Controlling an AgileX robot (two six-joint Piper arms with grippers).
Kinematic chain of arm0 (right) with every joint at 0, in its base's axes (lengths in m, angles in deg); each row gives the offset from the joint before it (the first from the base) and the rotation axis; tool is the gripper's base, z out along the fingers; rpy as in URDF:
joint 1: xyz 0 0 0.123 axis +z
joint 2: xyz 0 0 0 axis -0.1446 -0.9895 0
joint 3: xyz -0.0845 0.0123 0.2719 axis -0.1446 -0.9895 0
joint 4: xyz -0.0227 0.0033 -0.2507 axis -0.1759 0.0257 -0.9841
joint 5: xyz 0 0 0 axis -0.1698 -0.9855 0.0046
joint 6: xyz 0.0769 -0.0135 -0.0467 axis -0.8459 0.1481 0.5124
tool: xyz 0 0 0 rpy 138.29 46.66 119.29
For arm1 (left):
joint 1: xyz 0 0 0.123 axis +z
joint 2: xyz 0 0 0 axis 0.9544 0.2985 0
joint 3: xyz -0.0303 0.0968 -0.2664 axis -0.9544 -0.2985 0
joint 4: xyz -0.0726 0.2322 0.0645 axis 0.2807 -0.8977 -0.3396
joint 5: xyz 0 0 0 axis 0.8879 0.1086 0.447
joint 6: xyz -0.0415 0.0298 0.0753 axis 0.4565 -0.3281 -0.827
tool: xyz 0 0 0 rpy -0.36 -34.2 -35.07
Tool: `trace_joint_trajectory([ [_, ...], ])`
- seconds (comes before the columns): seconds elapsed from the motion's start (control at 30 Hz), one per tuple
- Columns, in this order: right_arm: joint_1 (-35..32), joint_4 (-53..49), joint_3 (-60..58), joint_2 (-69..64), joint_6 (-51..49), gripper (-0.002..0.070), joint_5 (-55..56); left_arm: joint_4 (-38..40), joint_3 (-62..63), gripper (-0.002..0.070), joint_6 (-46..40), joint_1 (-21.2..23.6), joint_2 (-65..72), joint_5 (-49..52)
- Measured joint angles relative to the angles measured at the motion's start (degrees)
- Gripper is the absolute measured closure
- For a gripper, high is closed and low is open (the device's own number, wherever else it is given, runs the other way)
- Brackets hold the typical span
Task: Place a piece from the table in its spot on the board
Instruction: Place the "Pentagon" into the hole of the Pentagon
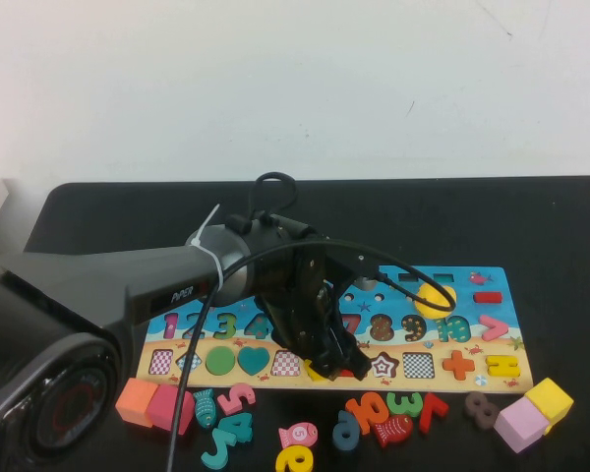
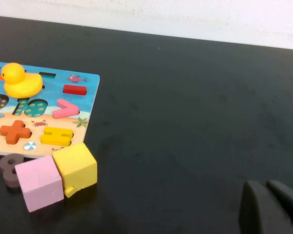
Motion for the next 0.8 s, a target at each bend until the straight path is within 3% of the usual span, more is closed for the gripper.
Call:
trace_joint_trajectory([
  [0.8,0.00,0.00,0.00,0.00,0.00,0.0657,0.00,-1.52,2.86,0.0333,-0.05,0.00,0.00,3.04],
])
